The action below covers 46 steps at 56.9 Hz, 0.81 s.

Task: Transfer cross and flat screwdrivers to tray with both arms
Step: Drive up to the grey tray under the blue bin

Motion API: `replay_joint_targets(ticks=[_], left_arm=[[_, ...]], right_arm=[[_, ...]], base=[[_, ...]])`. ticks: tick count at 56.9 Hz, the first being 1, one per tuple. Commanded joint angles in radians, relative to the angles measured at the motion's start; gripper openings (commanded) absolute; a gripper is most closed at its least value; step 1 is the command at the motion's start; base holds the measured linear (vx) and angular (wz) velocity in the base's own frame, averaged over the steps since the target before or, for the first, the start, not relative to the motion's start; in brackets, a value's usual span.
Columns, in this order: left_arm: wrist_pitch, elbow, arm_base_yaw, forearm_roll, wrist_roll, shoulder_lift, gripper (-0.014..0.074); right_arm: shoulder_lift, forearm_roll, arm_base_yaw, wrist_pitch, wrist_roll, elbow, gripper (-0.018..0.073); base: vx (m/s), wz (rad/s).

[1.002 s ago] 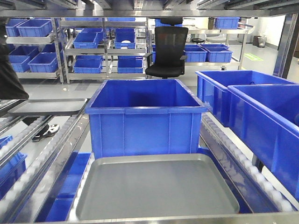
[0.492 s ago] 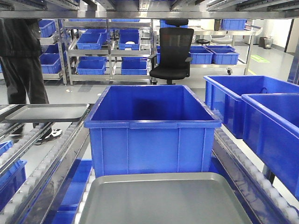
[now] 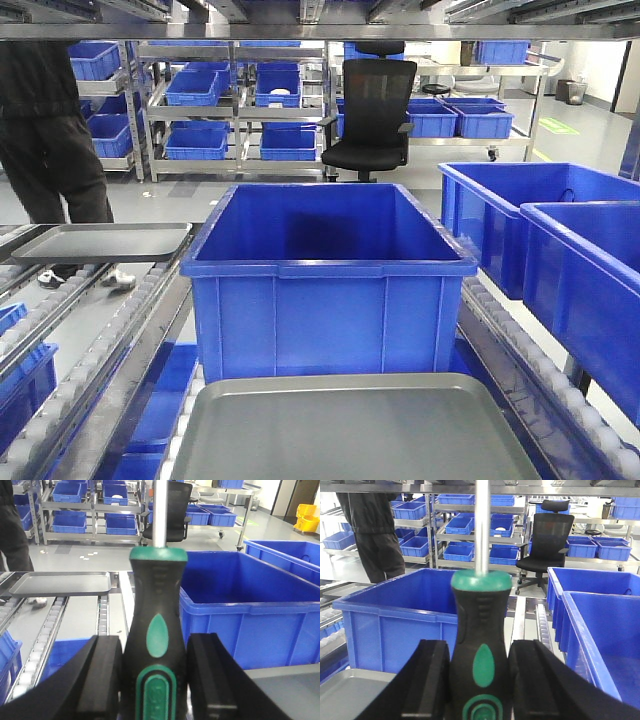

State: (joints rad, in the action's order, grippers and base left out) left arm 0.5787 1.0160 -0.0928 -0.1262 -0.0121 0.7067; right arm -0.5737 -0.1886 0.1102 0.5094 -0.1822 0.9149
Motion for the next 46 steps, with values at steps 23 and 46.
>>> replay_joint_targets(ticks=[23, 46], left_arm=[[-0.092, 0.029, 0.003, -0.010, 0.000, -0.004, -0.0006], [-0.056, 0.029, 0.003, -0.060, -0.043, 0.016, -0.0006]], right_arm=[[-0.006, -0.010, -0.002, -0.097, -0.004, 0.027, -0.0008], [-0.039, -0.012, -0.002, -0.023, -0.004, 0.027, -0.0008]], base=[[0.00, 0.00], [0.00, 0.00]])
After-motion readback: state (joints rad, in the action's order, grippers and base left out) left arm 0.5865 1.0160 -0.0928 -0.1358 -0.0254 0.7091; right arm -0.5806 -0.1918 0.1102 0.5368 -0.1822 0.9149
